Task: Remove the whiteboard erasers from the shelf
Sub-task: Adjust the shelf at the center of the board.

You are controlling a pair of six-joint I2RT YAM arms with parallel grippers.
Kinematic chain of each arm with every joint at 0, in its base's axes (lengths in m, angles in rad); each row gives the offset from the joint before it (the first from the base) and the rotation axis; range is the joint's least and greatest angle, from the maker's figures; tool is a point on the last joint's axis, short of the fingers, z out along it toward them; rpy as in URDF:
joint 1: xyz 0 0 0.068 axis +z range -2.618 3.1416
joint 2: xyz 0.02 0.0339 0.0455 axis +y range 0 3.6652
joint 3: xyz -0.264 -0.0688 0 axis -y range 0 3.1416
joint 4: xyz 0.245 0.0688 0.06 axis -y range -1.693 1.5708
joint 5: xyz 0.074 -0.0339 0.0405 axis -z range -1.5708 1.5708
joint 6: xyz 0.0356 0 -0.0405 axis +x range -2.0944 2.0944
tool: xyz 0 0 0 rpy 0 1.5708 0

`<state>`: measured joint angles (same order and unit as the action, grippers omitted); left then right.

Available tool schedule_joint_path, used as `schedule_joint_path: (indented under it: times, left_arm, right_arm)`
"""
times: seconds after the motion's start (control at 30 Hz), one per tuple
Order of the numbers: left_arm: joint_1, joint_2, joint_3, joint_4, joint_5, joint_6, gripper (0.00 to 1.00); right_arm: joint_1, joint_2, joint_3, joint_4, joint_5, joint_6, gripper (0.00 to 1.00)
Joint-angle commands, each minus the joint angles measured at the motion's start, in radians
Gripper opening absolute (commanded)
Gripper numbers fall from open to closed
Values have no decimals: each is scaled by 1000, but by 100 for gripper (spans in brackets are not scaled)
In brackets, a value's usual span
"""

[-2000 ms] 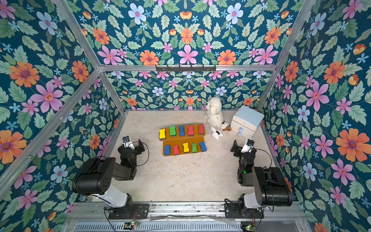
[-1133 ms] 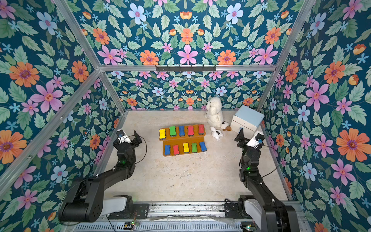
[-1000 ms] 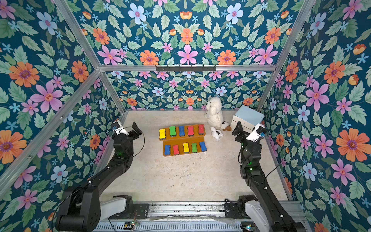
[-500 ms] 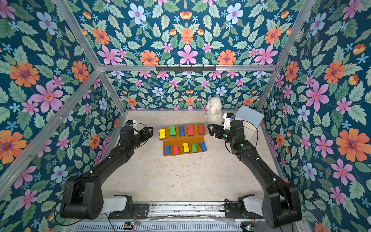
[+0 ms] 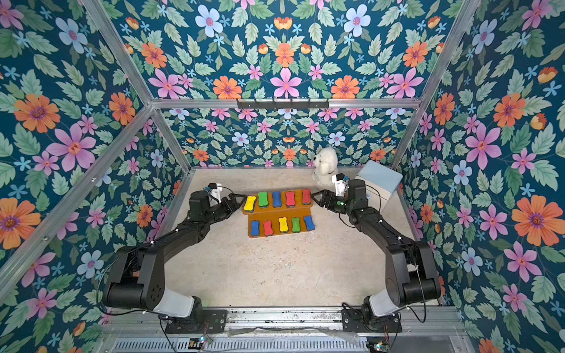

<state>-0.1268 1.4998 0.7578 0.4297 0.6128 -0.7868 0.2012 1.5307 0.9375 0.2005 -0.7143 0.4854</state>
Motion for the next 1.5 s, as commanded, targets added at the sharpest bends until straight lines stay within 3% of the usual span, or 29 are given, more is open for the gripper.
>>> schedule_joint_path:
  times: [0.0,0.4,1.17,1.33,1.47]
  left_arm:
    - [-7,21,18,54,31,-25,86]
    - [-36,50,1,180,53,-107,86]
    - [-114,169,106,210,46,-120,86]
    - [-117,167,113,202,41,-117,86]
    - [-109,105,121,82,-5,-42,87]
  right_arm:
    - [-3,16,13,51,-39,8,76]
    - [-5,37,-6,86,-63,32,76]
    - [-47,-1,-49,93,-23,48,76]
    - [-48,-15,-38,54,18,38,76]
    - [-41,-54,-3,-46,133,23,74]
